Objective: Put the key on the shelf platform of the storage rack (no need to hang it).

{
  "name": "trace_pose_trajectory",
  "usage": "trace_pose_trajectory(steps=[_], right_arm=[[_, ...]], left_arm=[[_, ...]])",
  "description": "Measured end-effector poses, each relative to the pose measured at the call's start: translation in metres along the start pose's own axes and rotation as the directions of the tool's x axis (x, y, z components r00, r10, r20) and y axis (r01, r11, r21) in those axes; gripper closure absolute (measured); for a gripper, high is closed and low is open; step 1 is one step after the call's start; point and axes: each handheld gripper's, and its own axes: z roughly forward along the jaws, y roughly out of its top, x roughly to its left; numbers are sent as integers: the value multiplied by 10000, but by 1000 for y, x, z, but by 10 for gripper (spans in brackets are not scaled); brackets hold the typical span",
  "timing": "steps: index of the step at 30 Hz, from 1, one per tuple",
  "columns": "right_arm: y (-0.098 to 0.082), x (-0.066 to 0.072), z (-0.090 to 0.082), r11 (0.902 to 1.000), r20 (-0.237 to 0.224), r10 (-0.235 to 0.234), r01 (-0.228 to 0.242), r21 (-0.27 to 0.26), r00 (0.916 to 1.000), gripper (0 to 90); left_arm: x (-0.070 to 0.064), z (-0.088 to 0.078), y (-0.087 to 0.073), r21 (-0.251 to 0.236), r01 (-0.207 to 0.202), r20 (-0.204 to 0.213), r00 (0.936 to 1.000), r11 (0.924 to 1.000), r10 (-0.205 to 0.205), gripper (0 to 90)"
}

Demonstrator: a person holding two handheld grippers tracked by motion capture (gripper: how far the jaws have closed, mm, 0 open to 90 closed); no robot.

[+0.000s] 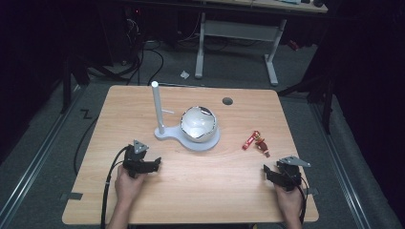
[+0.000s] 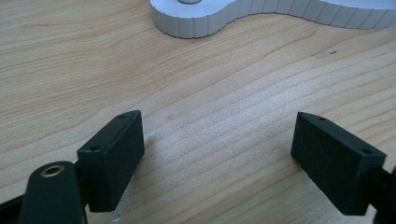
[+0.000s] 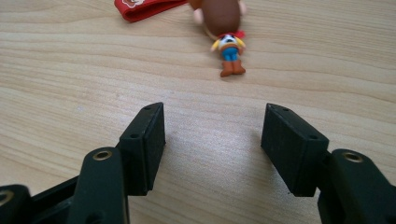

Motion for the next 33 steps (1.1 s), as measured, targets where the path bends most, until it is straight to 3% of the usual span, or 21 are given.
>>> trace_pose_trajectory(steps=[33], right_arm=[[-1, 3, -1, 9998, 216, 220, -220, -11, 9995, 410]], left_arm=[[0, 0, 0, 4, 2, 1, 10000, 10000, -2, 174]])
